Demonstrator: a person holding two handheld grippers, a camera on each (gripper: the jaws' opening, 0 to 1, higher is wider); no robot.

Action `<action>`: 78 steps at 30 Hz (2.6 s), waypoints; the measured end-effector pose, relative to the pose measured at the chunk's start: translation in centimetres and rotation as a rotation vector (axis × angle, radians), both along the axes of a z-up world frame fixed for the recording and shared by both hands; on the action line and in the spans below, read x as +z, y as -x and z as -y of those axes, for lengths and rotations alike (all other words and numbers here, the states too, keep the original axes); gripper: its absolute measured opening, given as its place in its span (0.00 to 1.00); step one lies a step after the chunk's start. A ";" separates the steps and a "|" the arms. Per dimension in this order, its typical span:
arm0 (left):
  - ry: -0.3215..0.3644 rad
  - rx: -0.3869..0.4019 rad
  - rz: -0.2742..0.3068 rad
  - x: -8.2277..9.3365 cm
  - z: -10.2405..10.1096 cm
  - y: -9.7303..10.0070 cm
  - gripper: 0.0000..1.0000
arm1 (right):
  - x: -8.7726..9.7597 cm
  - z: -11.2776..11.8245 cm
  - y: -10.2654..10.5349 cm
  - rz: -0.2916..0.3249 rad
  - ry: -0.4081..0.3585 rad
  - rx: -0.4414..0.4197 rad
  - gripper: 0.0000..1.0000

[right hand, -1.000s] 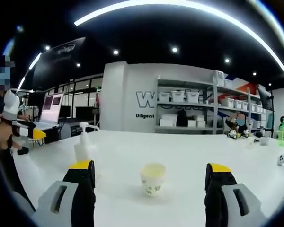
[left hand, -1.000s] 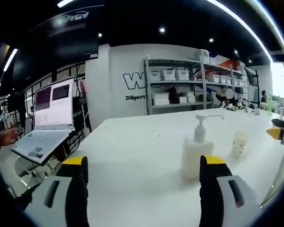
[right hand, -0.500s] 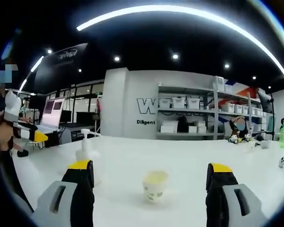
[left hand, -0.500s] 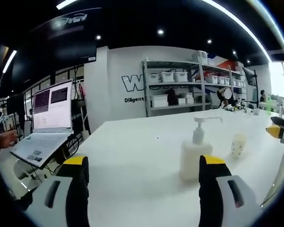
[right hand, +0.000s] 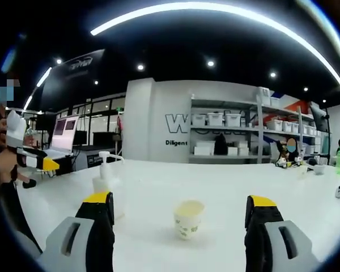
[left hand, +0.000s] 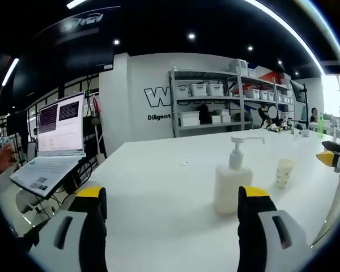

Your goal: Hold the bottle steady, press the pump all the way down and release, and repeat the specified number of times to dispense into the cup

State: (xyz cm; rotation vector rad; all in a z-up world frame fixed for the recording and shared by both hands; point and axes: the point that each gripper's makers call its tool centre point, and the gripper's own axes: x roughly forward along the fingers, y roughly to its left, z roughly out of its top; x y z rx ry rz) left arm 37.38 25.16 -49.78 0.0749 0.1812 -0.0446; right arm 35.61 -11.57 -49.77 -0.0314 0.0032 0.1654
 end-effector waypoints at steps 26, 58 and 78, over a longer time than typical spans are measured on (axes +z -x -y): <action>0.010 -0.006 -0.001 -0.1 0.0 -0.1 0.93 | -0.3 0.2 0.1 -0.011 0.000 -0.003 0.93; 0.009 0.001 0.024 0.7 -0.2 1.0 0.92 | 0.6 0.0 0.5 -0.001 -0.001 0.015 0.90; -0.009 -0.072 0.029 0.7 1.2 0.3 0.91 | 0.1 -0.1 0.4 -0.027 -0.012 0.034 0.89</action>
